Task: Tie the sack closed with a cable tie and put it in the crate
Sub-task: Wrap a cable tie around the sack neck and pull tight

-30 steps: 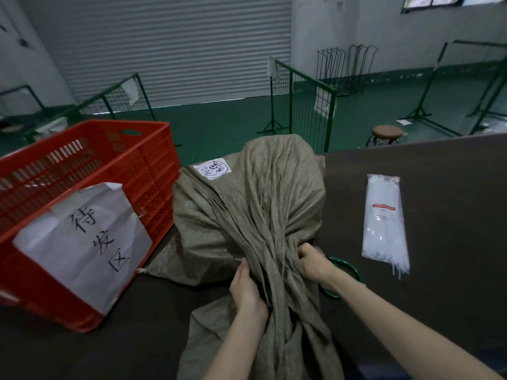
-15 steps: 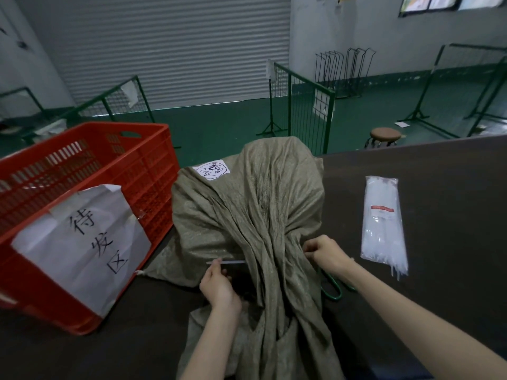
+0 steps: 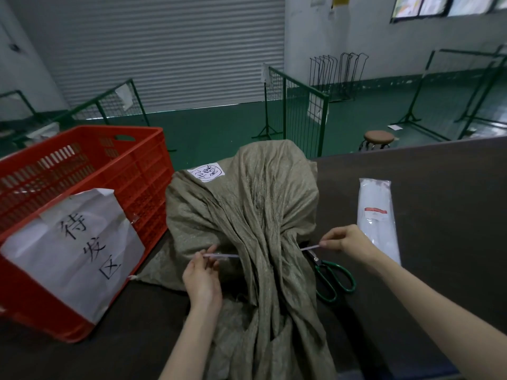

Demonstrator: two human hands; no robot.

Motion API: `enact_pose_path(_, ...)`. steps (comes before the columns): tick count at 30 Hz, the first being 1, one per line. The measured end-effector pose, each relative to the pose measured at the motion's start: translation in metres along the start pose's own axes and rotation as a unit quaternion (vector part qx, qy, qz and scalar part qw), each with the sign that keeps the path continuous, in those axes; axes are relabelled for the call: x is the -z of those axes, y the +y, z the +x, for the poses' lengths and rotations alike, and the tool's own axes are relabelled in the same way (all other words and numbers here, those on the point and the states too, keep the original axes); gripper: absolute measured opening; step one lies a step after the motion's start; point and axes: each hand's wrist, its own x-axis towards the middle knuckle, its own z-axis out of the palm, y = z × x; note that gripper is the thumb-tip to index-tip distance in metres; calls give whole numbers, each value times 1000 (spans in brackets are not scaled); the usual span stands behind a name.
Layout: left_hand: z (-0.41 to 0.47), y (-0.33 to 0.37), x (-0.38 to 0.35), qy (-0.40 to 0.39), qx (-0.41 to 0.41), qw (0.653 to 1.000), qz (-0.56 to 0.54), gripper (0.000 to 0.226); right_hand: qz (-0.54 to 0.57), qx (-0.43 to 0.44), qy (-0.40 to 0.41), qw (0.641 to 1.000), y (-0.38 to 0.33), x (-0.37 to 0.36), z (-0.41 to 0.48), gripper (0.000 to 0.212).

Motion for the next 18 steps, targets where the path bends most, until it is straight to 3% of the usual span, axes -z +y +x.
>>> enact_pose_path(4, -1, 8, -10, -4, 31, 998, -57, 25, 164, -27, 79, 983, -2, -2, -1, 7)
enact_pose_path(9, 6, 17, -18, -35, 23, 994, -98, 14, 397, -60, 79, 912, -6, -4, 1, 11)
enact_pose_path(12, 9, 20, -19, -78, 4, 994, -77, 18, 459, -52, 38, 886, -14, -6, -2, 15)
enact_pose_path(18, 11, 17, -20, -127, -56, 989, 44, 16, 484, -35, 31, 874, -24, -17, 0, 18)
